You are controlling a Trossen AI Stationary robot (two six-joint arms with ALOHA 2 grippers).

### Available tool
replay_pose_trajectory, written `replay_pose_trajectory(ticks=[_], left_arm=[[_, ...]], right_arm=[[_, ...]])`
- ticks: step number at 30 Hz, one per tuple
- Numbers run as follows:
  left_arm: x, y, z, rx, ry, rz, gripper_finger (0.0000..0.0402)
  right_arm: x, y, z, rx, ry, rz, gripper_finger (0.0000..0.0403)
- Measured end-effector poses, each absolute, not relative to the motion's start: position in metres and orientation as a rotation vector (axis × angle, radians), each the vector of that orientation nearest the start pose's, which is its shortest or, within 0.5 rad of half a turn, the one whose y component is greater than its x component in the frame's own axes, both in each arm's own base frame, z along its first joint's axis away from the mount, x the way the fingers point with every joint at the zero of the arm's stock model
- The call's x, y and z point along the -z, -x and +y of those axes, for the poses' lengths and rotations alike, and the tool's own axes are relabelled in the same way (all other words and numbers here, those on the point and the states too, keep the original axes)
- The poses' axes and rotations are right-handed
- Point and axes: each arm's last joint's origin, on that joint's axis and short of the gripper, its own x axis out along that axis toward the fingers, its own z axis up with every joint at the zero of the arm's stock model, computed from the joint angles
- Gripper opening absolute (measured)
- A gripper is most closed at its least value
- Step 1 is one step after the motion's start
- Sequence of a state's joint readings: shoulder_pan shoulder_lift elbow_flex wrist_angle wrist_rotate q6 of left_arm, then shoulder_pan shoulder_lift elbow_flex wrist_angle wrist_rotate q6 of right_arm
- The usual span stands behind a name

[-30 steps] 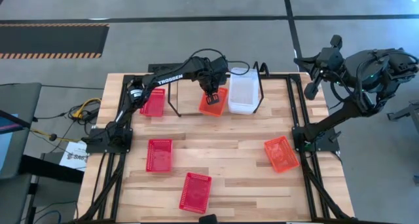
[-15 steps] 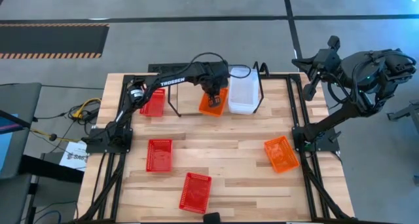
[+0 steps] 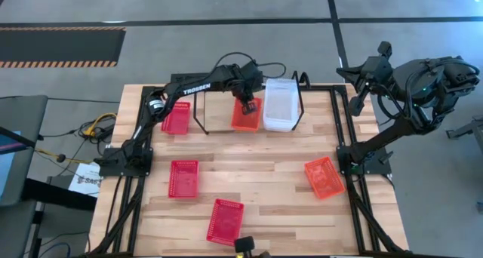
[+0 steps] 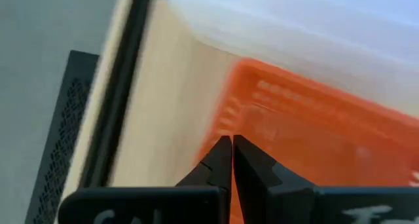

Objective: Stack baskets on shelf by color
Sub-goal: Stack the top orange bin on top of the orange bin on the shelf

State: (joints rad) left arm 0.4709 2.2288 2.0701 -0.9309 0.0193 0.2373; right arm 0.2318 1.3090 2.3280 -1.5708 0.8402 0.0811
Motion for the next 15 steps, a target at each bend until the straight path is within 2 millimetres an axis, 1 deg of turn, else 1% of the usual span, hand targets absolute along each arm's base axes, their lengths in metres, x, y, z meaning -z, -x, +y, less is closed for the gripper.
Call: replay_pose_trajectory(ticks=[6,9,12,15], left_arm=[[-0.247,-0.434,0.198,-0.179,-0.004,1.108,0.0000],[-0.247,-0.436,0.194,-0.158,-0.046,1.104,0.0000],[-0.243,-0.435,0.200,-0.175,-0.043,1.094,0.0000],[-0.235,-0.428,0.212,-0.208,0.000,1.106,0.0000]], right_arm=[[-0.553,-0.105,0.003,0.612,0.210,0.457,0.0008],[-0.553,-0.105,0.003,0.613,0.210,0.456,0.0008],[-0.553,-0.105,0.003,0.613,0.210,0.456,0.0008],[-0.553,-0.105,0.003,0.613,0.210,0.456,0.0008]])
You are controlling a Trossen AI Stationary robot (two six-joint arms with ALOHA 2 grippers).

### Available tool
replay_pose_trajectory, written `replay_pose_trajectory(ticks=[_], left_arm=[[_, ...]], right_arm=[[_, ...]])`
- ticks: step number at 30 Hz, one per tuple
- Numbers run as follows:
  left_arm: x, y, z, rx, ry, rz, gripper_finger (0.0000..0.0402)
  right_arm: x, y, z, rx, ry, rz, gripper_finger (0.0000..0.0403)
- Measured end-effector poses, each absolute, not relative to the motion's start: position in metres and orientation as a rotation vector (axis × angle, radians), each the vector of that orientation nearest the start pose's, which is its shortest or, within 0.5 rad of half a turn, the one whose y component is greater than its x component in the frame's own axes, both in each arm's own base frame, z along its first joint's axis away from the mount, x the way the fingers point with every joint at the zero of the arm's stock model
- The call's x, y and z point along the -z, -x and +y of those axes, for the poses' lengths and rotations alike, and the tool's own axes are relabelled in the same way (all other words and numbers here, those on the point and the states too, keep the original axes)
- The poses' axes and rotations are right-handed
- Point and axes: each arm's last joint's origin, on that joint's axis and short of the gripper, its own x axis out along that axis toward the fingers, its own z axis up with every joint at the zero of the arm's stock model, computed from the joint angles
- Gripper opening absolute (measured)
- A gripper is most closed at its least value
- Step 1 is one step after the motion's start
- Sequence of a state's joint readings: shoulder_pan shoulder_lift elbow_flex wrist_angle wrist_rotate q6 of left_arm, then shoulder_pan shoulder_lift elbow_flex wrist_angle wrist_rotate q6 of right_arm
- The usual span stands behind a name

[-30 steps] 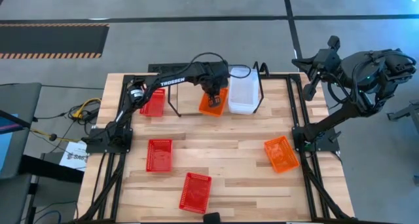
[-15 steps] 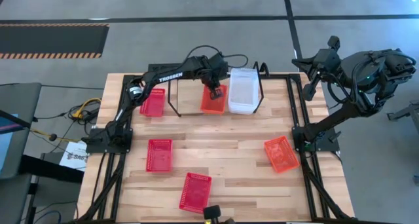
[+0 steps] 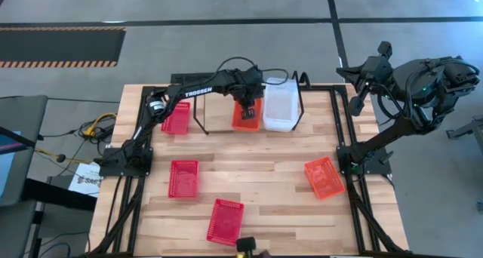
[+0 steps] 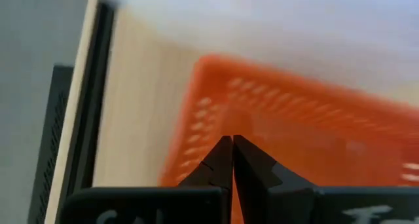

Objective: Stack baskets on shelf by color
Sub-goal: Stack the top orange bin on top of the orange bin on the shelf

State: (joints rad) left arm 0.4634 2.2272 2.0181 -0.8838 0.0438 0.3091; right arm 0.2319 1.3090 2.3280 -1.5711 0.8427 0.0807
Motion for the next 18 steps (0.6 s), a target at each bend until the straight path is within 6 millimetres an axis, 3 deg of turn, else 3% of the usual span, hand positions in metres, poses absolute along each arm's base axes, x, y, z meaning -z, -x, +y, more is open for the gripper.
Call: replay_pose_trajectory(ticks=[6,18], left_arm=[[-0.218,-0.421,0.225,-0.224,0.033,1.103,0.0000],[-0.230,-0.432,0.240,-0.307,-0.011,0.912,0.0000]], right_arm=[[-0.553,-0.105,0.003,0.615,0.202,0.454,0.0008],[-0.551,-0.113,0.005,0.615,0.203,0.466,0.0008]])
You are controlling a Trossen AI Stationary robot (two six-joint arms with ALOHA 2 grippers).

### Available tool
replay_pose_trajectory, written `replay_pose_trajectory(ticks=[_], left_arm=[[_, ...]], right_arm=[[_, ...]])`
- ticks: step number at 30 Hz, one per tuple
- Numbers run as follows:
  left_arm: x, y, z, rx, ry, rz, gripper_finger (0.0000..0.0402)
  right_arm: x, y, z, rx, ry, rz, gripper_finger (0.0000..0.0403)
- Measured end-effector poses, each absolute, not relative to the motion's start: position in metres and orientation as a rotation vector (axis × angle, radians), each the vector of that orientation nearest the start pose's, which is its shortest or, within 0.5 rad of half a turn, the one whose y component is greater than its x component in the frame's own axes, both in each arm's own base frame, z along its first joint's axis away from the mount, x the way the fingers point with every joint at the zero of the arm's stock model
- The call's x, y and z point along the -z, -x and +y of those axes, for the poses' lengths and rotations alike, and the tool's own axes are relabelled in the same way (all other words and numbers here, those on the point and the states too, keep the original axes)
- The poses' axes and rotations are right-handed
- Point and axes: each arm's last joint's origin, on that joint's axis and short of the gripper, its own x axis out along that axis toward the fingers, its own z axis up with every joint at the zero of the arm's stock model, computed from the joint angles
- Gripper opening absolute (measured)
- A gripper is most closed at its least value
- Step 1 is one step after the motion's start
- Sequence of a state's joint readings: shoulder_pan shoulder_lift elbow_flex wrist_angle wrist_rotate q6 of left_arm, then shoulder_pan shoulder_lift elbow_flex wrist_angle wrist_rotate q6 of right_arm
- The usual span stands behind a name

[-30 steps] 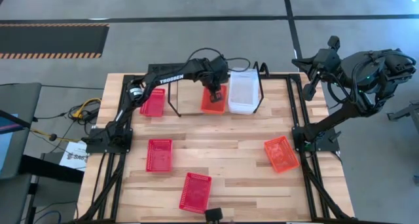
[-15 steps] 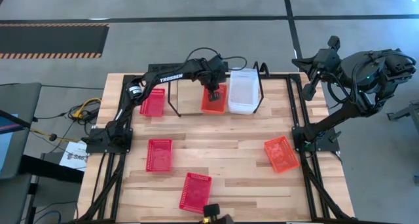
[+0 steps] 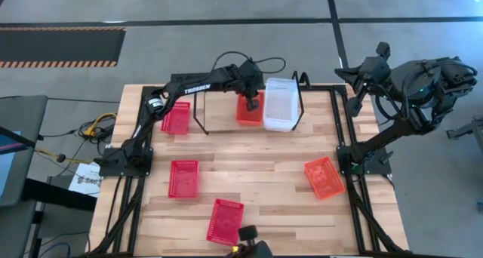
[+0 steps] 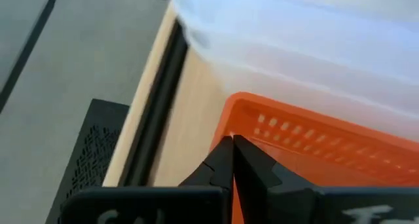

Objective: Stack baskets on shelf by color
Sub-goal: Stack the top orange bin on top of the orange bin on the shelf, then stack the orange bin on top of the orange bins on the shelf

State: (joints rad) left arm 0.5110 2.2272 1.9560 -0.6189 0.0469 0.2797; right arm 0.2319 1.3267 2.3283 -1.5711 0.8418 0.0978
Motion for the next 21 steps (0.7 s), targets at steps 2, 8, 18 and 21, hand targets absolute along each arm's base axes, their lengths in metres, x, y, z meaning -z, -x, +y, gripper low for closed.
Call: replay_pose_trajectory(ticks=[2,8,18,21], left_arm=[[-0.229,-0.431,0.242,-0.321,-0.002,0.916,0.0000],[-0.228,-0.432,0.236,-0.340,0.079,0.917,0.0000],[-0.276,-0.441,0.183,-0.397,0.107,1.042,0.0000],[-0.305,-0.442,0.152,-0.416,0.078,1.062,0.0000]], right_arm=[[-0.551,-0.114,0.005,0.616,0.204,0.468,0.0008],[-0.551,-0.116,0.005,0.611,0.222,0.478,0.0008],[-0.551,-0.116,0.005,0.606,0.223,0.479,0.0008],[-0.551,-0.113,0.005,0.588,0.214,0.476,0.0008]])
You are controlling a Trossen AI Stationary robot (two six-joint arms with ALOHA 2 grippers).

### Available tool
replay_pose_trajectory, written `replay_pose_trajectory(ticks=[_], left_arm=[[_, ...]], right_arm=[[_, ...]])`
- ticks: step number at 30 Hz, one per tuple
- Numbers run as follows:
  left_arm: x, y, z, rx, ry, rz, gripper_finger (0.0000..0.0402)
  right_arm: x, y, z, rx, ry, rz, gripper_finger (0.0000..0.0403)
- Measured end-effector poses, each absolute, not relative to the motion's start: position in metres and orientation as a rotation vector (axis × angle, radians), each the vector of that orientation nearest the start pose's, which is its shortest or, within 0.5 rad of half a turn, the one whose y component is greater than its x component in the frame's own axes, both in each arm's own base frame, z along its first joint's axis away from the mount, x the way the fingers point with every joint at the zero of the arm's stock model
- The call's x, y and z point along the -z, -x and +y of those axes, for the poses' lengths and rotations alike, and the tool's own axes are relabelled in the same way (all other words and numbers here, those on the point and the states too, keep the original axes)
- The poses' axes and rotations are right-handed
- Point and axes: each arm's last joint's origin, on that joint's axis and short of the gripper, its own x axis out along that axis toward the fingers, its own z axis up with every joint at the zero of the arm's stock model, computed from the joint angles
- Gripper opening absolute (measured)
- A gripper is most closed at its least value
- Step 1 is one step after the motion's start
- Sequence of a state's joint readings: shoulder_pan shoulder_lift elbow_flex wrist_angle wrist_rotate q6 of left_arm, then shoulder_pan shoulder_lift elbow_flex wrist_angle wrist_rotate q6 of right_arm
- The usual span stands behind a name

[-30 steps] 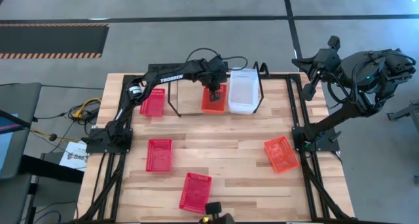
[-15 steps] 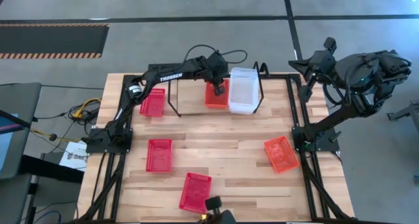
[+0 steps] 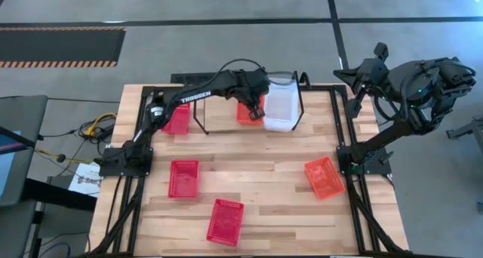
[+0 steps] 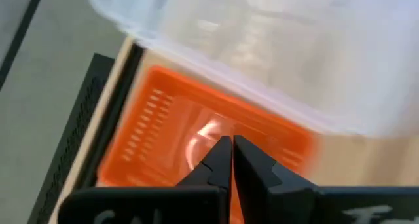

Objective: Stack baskets on shelf by color
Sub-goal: Stack the orange bin on top of the orange bins on the shelf

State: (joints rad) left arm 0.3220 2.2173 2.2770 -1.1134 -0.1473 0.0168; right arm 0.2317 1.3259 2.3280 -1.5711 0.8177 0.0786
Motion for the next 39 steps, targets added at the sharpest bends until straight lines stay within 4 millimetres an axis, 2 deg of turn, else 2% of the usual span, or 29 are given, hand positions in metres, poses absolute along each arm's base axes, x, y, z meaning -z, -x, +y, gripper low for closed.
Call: replay_pose_trajectory(ticks=[4,9,13,16,22,28,33,39], left_arm=[[-0.335,-0.441,0.103,-0.378,0.049,1.033,0.0000],[-0.351,-0.431,0.050,-0.370,0.038,1.043,0.0000],[-0.358,-0.424,0.019,-0.417,-0.019,1.054,0.0000],[-0.357,-0.415,0.007,-0.466,-0.046,1.111,0.0000],[-0.356,-0.403,0.002,-0.530,-0.032,1.189,0.0000],[-0.358,-0.408,0.006,-0.526,-0.010,1.140,0.0000],[-0.362,-0.419,0.015,-0.484,0.029,1.038,0.0000],[-0.367,-0.428,0.024,-0.407,0.038,0.946,0.0000]], right_arm=[[-0.551,-0.110,0.005,0.499,0.117,0.473,0.0008],[-0.543,-0.119,0.006,0.401,0.004,0.524,0.0008],[-0.521,-0.132,0.008,0.372,-0.089,0.627,0.0008],[-0.495,-0.133,0.008,0.375,-0.183,0.727,0.0008],[-0.430,-0.103,0.005,0.503,-0.456,0.853,0.0008],[-0.371,-0.069,0.004,0.688,-0.799,0.872,0.0008],[-0.329,-0.071,0.011,0.743,-0.931,1.020,0.0008],[-0.300,-0.078,0.020,0.795,-0.966,1.161,0.0008]])
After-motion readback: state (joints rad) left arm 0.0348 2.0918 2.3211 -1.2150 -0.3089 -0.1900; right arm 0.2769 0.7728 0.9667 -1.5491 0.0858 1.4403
